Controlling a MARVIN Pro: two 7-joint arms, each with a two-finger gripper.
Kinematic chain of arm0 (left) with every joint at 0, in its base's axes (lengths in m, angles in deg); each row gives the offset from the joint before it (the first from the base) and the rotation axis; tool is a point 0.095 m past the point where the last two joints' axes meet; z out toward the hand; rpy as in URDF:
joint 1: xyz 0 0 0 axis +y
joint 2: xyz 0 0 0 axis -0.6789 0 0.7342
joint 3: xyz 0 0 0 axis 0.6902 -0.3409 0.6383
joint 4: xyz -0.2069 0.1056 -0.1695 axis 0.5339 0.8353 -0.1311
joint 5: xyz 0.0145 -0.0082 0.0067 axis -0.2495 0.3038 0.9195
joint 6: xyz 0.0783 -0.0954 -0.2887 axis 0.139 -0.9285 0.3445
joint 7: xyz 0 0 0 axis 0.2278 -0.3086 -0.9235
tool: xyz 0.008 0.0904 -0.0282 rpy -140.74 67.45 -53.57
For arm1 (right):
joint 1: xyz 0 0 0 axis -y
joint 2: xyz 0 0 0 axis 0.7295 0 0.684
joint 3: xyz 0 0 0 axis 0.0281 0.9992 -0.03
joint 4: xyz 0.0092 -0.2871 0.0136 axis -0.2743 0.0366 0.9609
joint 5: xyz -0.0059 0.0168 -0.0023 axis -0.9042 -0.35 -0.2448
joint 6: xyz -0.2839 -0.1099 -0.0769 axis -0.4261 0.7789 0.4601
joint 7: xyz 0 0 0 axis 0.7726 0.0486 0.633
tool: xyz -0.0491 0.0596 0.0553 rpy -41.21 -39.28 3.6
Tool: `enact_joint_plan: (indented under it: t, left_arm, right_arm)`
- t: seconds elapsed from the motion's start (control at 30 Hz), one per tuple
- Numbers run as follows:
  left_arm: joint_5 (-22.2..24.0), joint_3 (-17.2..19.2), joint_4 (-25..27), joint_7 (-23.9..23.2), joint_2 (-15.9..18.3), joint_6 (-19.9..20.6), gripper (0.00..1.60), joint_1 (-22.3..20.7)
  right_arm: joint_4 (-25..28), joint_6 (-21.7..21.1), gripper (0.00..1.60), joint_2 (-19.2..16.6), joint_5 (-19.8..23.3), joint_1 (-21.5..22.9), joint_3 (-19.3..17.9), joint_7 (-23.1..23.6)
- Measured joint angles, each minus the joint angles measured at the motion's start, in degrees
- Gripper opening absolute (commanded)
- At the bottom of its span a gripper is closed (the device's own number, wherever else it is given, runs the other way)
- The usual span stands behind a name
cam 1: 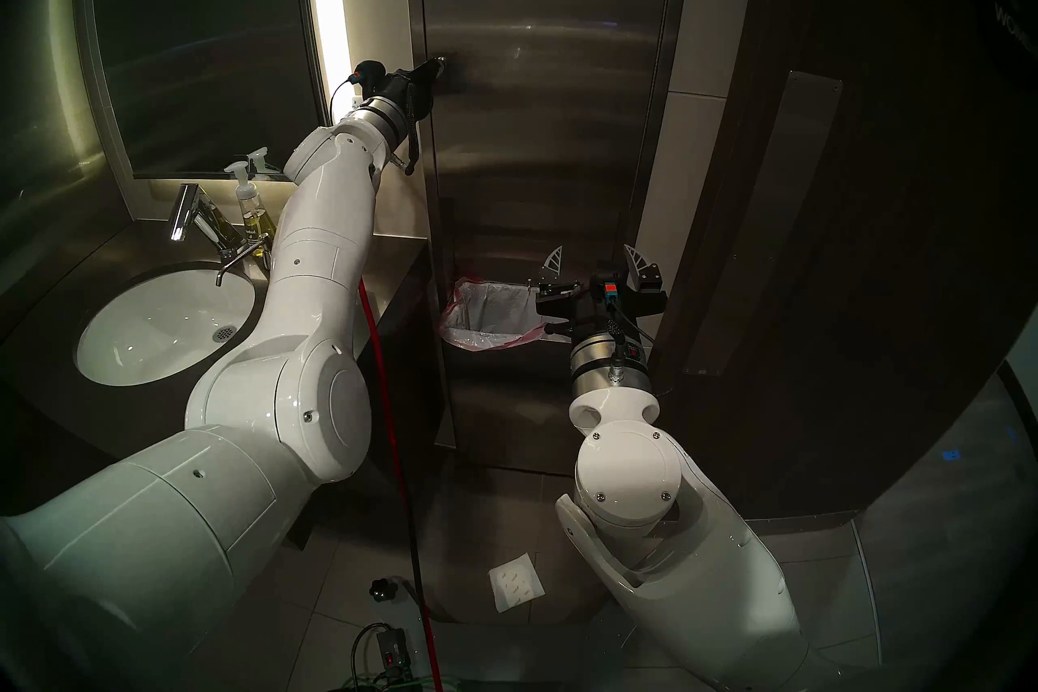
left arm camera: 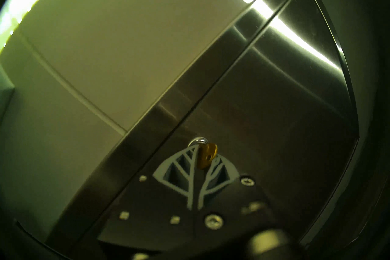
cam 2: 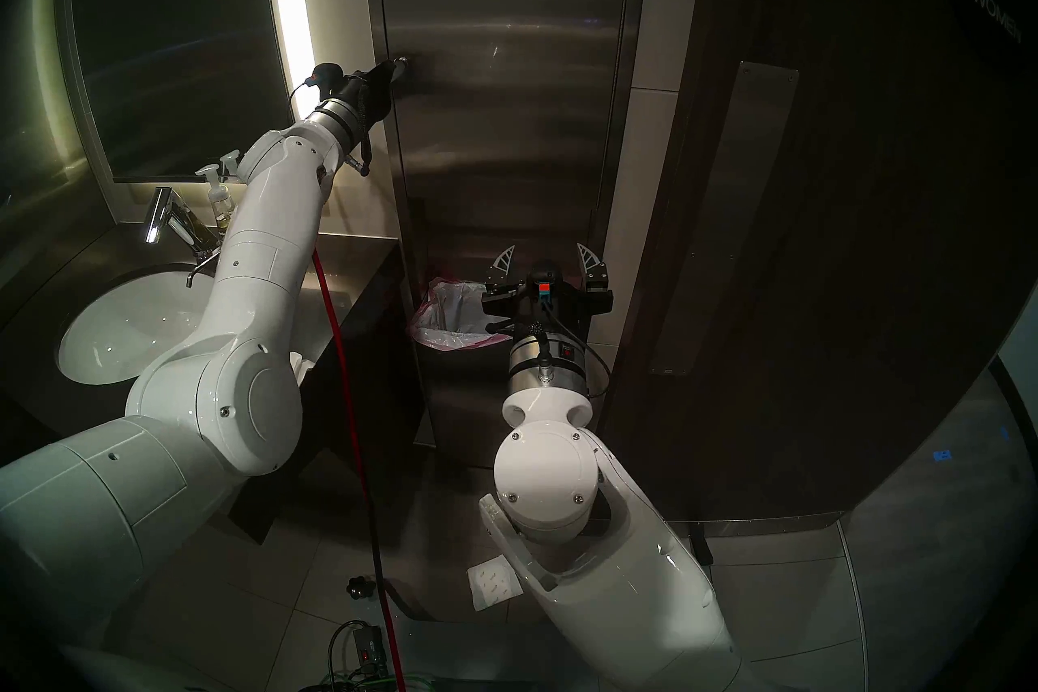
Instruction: Twist key and close towel dispenser
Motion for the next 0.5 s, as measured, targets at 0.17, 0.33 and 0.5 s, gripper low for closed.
enact_joint_plan:
  t: [0.17,0.33,0.5]
  left_arm:
    - [1.5,2.8,0.2,1.5,-0.4,0.6,0.0,-0.2]
    - [1.7,4.8,1.1,3.9,-0.4,0.9,0.0,-0.3]
    - [0.8,6.2,3.3,7.3,-0.3,1.1,0.0,-0.2]
  right_arm:
    - [0.0,0.0,1.6,0.0,0.0,0.0,0.0,0.0]
    - [0.0,0.0,1.6,0.0,0.0,0.0,0.0,0.0]
    - [0.0,0.0,1.6,0.0,0.0,0.0,0.0,0.0]
